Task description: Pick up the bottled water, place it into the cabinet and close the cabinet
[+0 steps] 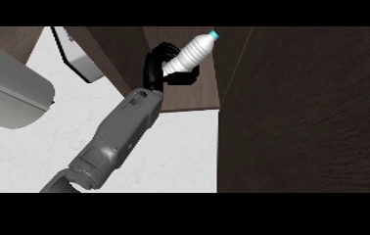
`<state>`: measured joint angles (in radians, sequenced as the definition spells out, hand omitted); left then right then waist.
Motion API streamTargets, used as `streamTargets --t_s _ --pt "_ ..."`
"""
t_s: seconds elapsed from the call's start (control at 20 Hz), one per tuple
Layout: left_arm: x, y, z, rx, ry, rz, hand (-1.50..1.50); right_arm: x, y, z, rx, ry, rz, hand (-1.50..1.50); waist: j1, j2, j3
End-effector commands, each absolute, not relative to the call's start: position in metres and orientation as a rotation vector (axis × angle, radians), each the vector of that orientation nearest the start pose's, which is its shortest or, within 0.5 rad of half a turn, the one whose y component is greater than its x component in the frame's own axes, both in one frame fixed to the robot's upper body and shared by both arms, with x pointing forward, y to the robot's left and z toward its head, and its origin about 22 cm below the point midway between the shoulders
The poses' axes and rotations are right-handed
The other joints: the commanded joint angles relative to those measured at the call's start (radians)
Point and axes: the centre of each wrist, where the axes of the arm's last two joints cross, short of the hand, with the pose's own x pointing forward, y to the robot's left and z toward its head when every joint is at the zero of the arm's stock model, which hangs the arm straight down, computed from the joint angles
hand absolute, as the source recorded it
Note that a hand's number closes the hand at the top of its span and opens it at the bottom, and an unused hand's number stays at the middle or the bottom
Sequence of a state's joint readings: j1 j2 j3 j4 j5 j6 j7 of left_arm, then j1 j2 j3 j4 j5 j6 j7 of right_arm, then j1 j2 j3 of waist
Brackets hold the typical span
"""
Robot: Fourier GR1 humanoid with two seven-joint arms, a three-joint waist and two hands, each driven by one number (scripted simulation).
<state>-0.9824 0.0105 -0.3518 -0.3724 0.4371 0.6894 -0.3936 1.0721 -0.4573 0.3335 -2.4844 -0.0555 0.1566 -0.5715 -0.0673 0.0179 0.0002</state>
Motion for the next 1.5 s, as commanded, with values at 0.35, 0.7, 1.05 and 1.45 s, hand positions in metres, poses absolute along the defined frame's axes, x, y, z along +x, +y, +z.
streamTargets --t_s 0.35,0.7,1.05,1.45 --pt "0.429 0.093 0.035 0.683 -1.67 -0.086 -1.5 0.022 -0.246 0.126 0.316 -1.939 0.229 -1.5 -0.002 0.007 -0.001" --pt "0.433 0.083 0.062 0.387 -1.898 0.105 1.5 0.019 -0.246 0.12 0.359 -1.945 0.239 -1.5 -0.008 0.004 -0.004" --pt "0.427 0.075 0.062 0.038 -1.957 0.113 1.5 0.024 -0.241 0.135 0.372 -1.945 0.251 -1.5 0.005 0.0 -0.002" --pt "0.408 0.072 0.044 -0.102 -1.939 0.112 1.5 0.016 -0.235 0.144 0.359 -1.949 0.261 -1.5 0.025 -0.021 -0.002"
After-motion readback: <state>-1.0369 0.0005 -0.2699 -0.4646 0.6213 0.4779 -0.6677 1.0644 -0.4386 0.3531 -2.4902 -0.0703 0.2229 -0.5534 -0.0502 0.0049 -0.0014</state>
